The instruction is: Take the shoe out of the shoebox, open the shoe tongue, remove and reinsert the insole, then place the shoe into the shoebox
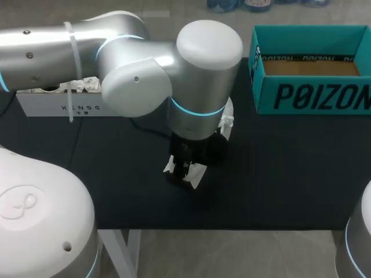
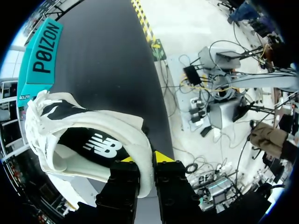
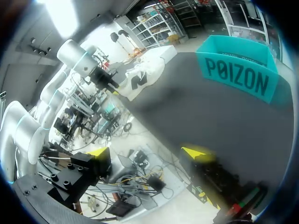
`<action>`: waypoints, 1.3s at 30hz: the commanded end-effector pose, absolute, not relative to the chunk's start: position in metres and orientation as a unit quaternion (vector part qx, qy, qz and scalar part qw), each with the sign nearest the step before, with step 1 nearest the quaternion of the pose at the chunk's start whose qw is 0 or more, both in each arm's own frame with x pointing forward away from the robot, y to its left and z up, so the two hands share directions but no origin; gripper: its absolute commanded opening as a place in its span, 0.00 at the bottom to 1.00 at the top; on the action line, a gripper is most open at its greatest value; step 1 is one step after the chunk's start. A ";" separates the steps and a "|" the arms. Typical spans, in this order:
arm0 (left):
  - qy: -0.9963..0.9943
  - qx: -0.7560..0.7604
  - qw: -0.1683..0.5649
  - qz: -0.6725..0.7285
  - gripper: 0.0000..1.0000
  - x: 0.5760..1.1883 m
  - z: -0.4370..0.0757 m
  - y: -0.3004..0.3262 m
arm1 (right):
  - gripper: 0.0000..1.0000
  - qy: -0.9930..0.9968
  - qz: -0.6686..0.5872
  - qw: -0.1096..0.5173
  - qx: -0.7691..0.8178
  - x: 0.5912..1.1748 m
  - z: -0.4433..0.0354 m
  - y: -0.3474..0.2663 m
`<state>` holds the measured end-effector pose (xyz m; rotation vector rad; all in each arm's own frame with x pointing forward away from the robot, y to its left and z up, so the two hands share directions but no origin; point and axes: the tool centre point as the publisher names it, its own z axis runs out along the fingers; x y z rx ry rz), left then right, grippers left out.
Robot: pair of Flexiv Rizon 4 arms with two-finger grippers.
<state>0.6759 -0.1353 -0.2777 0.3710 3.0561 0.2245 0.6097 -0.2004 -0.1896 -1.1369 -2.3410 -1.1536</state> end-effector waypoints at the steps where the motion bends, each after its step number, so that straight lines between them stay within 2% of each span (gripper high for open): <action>1: 0.990 0.121 0.029 0.071 0.00 0.676 -0.277 -0.134 | 1.00 -0.824 -0.347 0.034 -0.446 0.601 -0.188 -0.198; 9: 0.988 0.129 0.040 0.072 0.00 0.693 -0.266 -0.114 | 1.00 -0.824 -0.347 0.034 -0.446 0.601 -0.188 -0.198; 17: 0.975 0.168 0.073 0.125 0.00 0.751 -0.246 -0.054 | 1.00 -0.824 -0.347 0.034 -0.446 0.601 -0.188 -0.198; 39: 0.937 0.330 0.081 0.083 0.00 0.904 -0.224 0.089 | 1.00 -0.824 -0.347 0.034 -0.446 0.601 -0.188 -0.198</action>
